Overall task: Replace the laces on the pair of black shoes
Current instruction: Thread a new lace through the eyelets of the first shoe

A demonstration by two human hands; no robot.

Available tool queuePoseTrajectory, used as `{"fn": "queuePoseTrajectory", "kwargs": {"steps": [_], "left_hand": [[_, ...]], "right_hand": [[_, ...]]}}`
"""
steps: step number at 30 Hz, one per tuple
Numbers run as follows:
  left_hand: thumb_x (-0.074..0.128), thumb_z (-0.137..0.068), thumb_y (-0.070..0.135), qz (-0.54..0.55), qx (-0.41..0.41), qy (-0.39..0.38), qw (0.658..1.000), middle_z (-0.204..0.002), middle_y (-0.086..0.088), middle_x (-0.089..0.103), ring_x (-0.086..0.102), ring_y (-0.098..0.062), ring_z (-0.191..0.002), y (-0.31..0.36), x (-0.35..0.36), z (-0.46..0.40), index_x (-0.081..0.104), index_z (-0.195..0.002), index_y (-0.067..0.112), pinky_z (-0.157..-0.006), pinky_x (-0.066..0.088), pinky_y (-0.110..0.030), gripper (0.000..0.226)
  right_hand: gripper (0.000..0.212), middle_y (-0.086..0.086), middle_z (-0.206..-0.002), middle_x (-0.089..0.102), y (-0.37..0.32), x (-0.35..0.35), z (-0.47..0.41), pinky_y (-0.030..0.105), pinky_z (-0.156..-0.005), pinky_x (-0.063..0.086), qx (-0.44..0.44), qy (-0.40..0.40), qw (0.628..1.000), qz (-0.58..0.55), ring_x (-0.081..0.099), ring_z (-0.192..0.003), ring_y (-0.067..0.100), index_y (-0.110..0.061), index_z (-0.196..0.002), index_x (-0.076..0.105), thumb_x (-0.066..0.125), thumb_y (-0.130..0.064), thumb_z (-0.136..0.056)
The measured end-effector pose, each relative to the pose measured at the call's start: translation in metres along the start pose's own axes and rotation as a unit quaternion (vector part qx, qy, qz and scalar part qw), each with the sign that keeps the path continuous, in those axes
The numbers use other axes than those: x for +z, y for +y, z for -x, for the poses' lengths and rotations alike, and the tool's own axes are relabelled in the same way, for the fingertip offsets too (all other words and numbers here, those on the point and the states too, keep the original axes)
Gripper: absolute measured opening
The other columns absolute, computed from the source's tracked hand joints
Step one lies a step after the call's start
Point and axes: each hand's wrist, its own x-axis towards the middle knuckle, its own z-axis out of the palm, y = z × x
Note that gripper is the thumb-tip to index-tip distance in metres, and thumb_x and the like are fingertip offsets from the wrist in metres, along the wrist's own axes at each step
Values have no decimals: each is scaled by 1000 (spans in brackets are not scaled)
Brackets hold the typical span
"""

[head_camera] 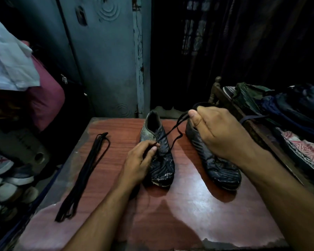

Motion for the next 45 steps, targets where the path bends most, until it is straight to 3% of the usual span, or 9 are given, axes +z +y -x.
{"fn": "queuePoseTrajectory", "kwargs": {"steps": [4, 10, 14, 20, 24, 27, 33, 40, 45], "left_hand": [[61, -99, 36, -31, -28, -11, 999, -88, 3, 65, 63, -13, -84, -2, -2, -1, 70, -92, 15, -78, 50, -42, 24], [62, -100, 29, -18, -16, -30, 999, -98, 8, 69, 63, -4, -94, 1, -2, -2, 72, -102, 21, -82, 49, -25, 13], [68, -95, 28, -76, 23, -72, 994, -103, 14, 62, 55, -5, -99, -6, 3, -2, 72, -113, 24, -89, 34, -5, 19], [68, -92, 37, -105, 32, -93, 990, -94, 22, 48, 44, -3, -94, -8, 7, -4, 72, -121, 30, -86, 28, -5, 29], [70, -94, 32, -91, 47, -89, 991, -89, 23, 43, 42, 8, -96, -2, 5, -3, 72, -118, 35, -83, 29, -5, 25], [71, -95, 29, -84, 38, -85, 992, -88, 22, 45, 42, 10, -97, 0, 4, -2, 74, -116, 34, -83, 29, -4, 22], [72, -93, 31, -72, 29, -80, 994, -88, 19, 52, 47, 2, -93, -2, 3, -3, 76, -104, 32, -82, 32, -7, 12], [72, -94, 30, -72, 13, -88, 993, -96, 8, 68, 56, -11, -93, 1, 2, -4, 76, -103, 33, -83, 42, -20, 10], [48, -86, 62, -104, -15, -99, 990, -88, 3, 66, 54, -15, -86, 0, -1, -4, 75, -97, 15, -83, 45, -40, 56]], "right_hand": [[36, -16, -62, 24, 13, 2, -8, 27, -64, 15, -57, 8, 996, 66, 25, -55, 11, -24, -71, 29, 36, -31, -106], [31, -10, -67, 28, 17, 1, -14, 30, -67, 22, -108, 25, 987, 114, 28, -62, 15, -23, -76, 30, 35, -29, -106], [41, -1, -65, 48, 9, -2, -16, 32, -61, 32, -35, 16, 999, -30, 46, -59, 18, -10, -72, 44, 38, -29, -107], [39, -5, -61, 52, -23, 3, -12, 14, -57, 38, 6, 13, 976, -217, 53, -58, 7, -22, -71, 50, 45, -16, -109], [40, 9, -65, 59, -37, 7, -9, 31, -58, 45, 3, 12, 966, -258, 58, -61, 21, -10, -72, 55, 44, -22, -108], [38, -2, -63, 56, -38, 9, -9, 35, -60, 47, -6, 17, 971, -238, 61, -63, 18, -24, -70, 52, 44, -27, -107], [43, -13, -56, 33, -22, 3, -17, 17, -51, 27, -90, 19, 990, -106, 40, -50, 8, -31, -65, 31, 48, -26, -104], [50, -12, -51, 29, 24, -6, -63, 26, -48, 19, -153, -162, 963, 151, 29, -45, 7, -29, -56, 29, 44, -40, -103], [52, -4, -62, 46, 51, 11, -86, 35, -61, 42, -66, -246, 944, 209, 52, -66, 27, -18, -65, 47, 39, -56, -100]]}}
